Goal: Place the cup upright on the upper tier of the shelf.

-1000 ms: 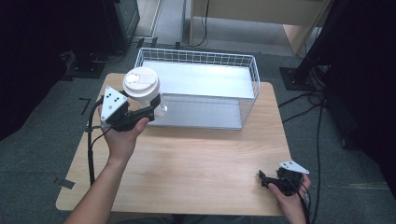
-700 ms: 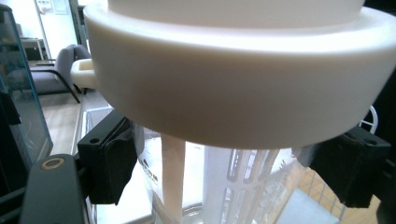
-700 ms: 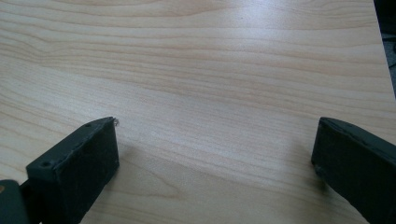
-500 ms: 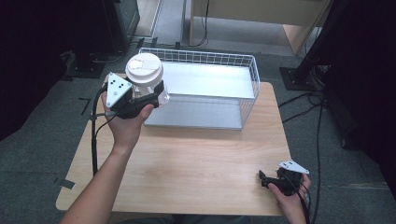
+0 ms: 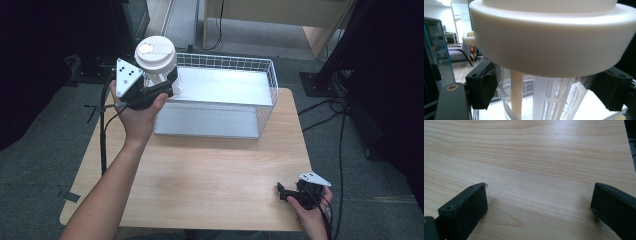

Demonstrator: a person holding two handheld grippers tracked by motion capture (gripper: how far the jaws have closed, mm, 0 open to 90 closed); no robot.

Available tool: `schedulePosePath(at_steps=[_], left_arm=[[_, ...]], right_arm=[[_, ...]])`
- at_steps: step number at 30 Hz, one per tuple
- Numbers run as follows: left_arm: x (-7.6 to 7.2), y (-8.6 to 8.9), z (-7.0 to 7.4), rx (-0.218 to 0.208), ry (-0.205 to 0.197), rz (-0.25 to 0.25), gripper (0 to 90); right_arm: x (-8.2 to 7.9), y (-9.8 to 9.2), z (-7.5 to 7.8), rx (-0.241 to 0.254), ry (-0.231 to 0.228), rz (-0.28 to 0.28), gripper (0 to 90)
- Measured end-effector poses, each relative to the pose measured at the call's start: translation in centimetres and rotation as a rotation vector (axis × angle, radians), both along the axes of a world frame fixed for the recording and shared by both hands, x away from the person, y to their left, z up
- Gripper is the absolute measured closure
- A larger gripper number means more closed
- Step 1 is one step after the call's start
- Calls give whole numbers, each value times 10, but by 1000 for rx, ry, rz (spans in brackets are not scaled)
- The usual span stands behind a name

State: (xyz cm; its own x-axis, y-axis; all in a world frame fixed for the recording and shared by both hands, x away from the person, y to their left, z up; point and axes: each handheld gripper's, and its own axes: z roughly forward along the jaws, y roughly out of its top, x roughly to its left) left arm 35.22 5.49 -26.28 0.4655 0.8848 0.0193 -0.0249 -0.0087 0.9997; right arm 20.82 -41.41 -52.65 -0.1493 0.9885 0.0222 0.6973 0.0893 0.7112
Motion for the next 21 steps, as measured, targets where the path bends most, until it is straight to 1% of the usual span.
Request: schedulePosePath(at_steps=[2,3,5,10,11,13,16,18,20,21], left_arm=[[2,-1,1,2,-2,1,169],[6,-3,4,9,-6,7,169],[9,-4,4,10,-7,7,169],[25,-12,6,13,-1,19,169],[30,-15,6,16,2,18,169],[37,-20,4,22,4,21,169],[46,-26,0,26,15,18,168],[52,-29,-4,27,31,18,168],[59,-31,-8,11,52,11,168],[62,-31,-11,12,61,14,168]], right_arm=[[0,0,0,0,-1,0,5],[0,0,0,0,-1,0,5],[0,0,0,0,0,0,5],[0,0,0,1,0,-1,5],[0,0,0,0,0,-1,5],[0,0,0,1,0,-2,5],[0,0,0,1,0,-1,5],[0,0,0,2,0,-2,5],[0,0,0,2,0,-2,5],[0,0,0,1,0,-2,5]])
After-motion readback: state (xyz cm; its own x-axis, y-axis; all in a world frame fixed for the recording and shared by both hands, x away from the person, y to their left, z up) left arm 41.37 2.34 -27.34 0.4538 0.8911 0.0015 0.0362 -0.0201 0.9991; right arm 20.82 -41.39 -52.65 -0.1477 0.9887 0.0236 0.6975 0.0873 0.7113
